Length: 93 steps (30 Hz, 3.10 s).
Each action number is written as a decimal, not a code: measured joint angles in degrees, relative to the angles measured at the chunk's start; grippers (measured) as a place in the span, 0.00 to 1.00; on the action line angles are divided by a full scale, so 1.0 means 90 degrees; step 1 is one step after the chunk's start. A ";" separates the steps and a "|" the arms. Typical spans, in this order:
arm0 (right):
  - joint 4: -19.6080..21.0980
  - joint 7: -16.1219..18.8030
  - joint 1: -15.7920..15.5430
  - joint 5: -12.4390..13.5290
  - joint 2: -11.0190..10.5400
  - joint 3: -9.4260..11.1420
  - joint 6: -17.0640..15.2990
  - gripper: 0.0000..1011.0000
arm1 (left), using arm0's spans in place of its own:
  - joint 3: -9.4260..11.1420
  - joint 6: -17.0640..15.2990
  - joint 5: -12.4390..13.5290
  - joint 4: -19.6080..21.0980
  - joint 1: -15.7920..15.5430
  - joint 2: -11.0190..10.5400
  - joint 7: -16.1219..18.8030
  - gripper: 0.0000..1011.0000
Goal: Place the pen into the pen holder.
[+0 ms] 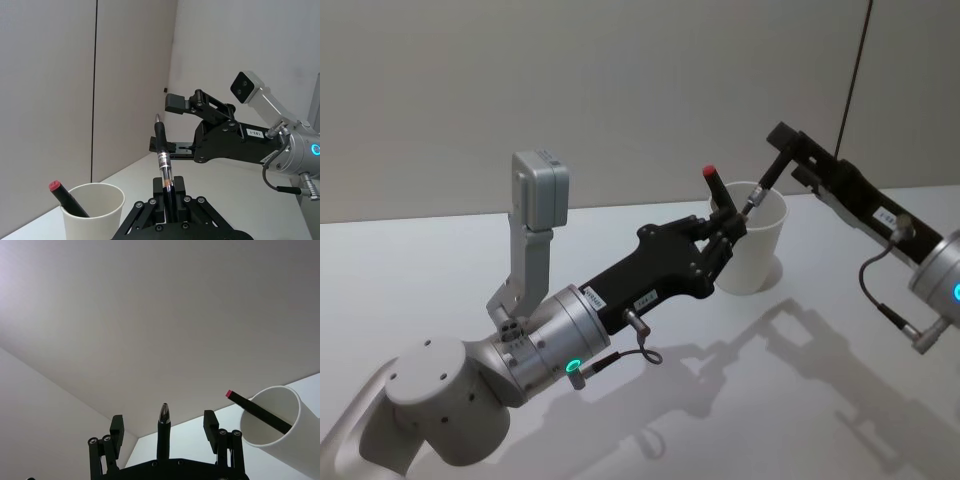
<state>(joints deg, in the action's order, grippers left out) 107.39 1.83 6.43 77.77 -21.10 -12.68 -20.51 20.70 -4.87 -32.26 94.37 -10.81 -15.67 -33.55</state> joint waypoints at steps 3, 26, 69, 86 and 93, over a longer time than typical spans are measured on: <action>-0.0030 -0.0018 0.0039 0.0000 0.0020 -0.0035 0.0003 0.99 | 0.0000 0.0000 0.0000 0.0000 0.0000 0.0000 0.0000 0.13; -0.0181 -0.0117 0.0224 -0.0094 0.0056 -0.0268 -0.0095 0.99 | 0.0000 0.0000 0.0000 0.0000 0.0000 0.0000 0.0000 0.13; -0.0243 0.0092 0.0345 -0.0103 0.0011 -0.0532 0.0152 0.85 | 0.0000 0.0000 0.0000 0.0000 0.0000 0.0000 0.0000 0.13; -0.0255 0.0098 0.0363 -0.0097 0.0011 -0.0551 0.0166 0.35 | 0.0000 0.0000 0.0000 0.0000 0.0000 0.0000 -0.0001 0.13; -0.0257 0.0097 0.0366 -0.0095 0.0011 -0.0555 0.0170 0.14 | 0.0000 0.0001 -0.0002 0.0000 0.0000 0.0000 -0.0002 0.13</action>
<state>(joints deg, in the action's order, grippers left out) 105.08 2.69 9.72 76.91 -21.01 -17.67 -18.99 20.70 -4.86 -32.27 94.37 -10.81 -15.67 -33.57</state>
